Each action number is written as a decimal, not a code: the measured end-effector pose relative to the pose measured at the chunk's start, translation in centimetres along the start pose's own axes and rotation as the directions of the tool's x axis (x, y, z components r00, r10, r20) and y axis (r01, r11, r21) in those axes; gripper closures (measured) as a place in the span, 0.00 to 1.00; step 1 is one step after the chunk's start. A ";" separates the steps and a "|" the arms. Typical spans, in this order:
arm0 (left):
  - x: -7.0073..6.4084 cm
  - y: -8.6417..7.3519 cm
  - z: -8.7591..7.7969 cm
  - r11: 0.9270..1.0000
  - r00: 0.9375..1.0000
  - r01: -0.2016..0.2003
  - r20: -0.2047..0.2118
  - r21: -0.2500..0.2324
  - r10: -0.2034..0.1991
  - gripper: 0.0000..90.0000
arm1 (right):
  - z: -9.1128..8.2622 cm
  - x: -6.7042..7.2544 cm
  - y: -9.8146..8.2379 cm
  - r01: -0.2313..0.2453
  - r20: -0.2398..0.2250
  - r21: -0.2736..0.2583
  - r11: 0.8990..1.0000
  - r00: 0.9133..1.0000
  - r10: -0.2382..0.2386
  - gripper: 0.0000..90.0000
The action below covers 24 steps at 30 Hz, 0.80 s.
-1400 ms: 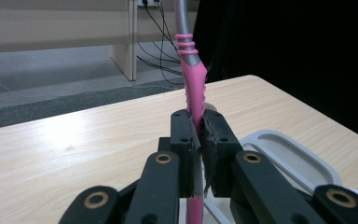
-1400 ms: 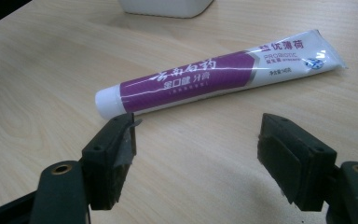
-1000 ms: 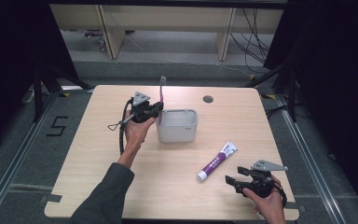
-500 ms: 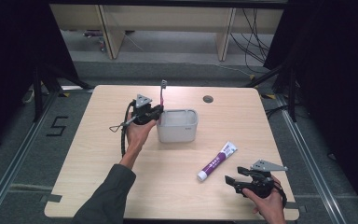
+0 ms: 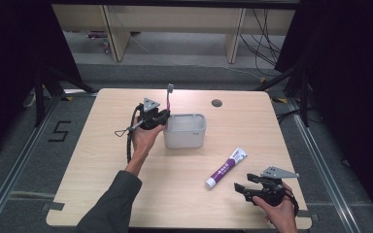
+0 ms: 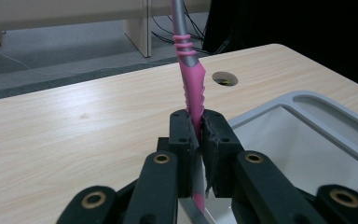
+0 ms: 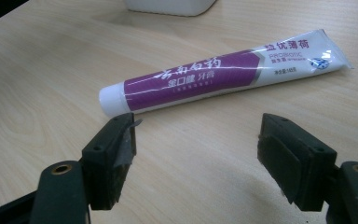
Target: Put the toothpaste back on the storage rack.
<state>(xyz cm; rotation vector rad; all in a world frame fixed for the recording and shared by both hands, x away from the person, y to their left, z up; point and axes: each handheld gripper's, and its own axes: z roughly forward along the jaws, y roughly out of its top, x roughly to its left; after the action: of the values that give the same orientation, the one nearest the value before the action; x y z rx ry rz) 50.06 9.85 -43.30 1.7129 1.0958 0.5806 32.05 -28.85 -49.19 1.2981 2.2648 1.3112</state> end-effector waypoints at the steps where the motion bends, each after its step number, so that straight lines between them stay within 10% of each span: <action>1: 0.1 0.0 0.0 1.000 1.000 -0.004 -0.005 0.003 0.004 0.89 | 0.0 0.0 0.0 0.001 -0.003 -0.003 1.000 1.000 -0.001 0.32; 7: -0.2 0.2 -0.2 1.000 0.999 -0.027 -0.020 0.013 0.027 0.88 | 0.0 0.0 0.0 0.001 0.000 -0.001 1.000 1.000 -0.001 0.32; 15: -0.1 1.1 -1.7 1.000 0.999 -0.017 -0.050 0.023 0.018 0.53 | 0.0 0.0 0.0 -0.011 -0.010 0.000 1.000 1.000 0.011 0.32; 24: 0.2 1.2 -3.5 0.999 0.998 0.013 -0.056 0.049 -0.010 0.38 | 0.1 0.0 0.0 -0.021 -0.003 -0.005 1.000 1.000 0.021 0.32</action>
<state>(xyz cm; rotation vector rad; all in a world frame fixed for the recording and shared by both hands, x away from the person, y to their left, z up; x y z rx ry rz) 47.95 11.52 -40.79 1.7410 1.1676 0.6011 32.06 -28.83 -49.24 1.3233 2.2536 1.3257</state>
